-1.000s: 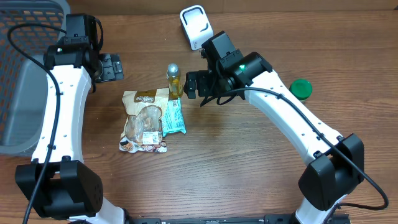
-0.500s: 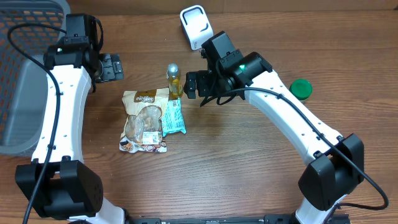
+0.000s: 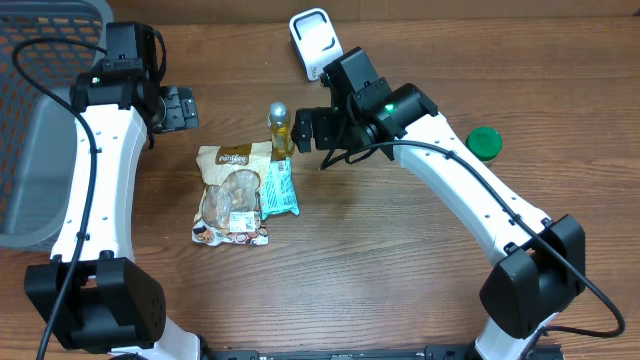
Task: Scan the item barcode
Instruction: 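Move the right gripper left over the yellow-capped bottle, then lower the right gripper and close it on the bottle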
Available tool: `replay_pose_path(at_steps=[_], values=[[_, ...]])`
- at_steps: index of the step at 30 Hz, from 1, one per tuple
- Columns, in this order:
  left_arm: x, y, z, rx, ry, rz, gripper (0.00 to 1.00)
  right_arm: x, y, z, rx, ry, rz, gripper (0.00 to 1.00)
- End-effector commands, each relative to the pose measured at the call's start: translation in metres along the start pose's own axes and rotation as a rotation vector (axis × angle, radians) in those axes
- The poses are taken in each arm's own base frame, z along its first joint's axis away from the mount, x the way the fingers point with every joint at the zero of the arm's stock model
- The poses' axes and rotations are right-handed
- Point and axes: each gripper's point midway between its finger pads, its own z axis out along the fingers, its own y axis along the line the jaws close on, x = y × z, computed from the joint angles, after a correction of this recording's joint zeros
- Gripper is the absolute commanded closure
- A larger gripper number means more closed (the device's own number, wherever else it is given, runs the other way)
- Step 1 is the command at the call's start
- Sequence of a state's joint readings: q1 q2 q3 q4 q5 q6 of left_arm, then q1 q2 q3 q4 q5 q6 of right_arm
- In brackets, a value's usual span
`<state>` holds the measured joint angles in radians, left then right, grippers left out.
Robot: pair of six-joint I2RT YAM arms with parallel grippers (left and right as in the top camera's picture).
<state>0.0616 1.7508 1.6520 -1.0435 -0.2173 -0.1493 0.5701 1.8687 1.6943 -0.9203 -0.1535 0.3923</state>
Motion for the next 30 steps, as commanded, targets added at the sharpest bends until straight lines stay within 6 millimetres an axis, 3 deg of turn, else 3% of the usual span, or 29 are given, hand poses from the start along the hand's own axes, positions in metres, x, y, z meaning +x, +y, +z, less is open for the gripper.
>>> replay_pose_path(at_steps=[1, 10, 24, 30], values=[[-0.009, 0.005, -0.009, 0.002, -0.032, -0.001, 0.01, -0.013, 0.008, -0.011, -0.032, -0.058, -0.009, 0.0], [-0.009, 0.005, -0.009, 0.002, -0.032, -0.001, 0.01, -0.031, 0.003, -0.009, 0.004, -0.137, -0.015, 0.0], [-0.009, 0.005, -0.009, 0.002, -0.032, -0.001, 0.01, -0.066, 0.027, -0.017, -0.068, -0.292, -0.047, 0.0], [-0.009, 0.005, -0.009, 0.002, -0.032, -0.001, 0.0, -0.068, 0.03, -0.015, 0.009, -0.348, -0.065, 0.0]])
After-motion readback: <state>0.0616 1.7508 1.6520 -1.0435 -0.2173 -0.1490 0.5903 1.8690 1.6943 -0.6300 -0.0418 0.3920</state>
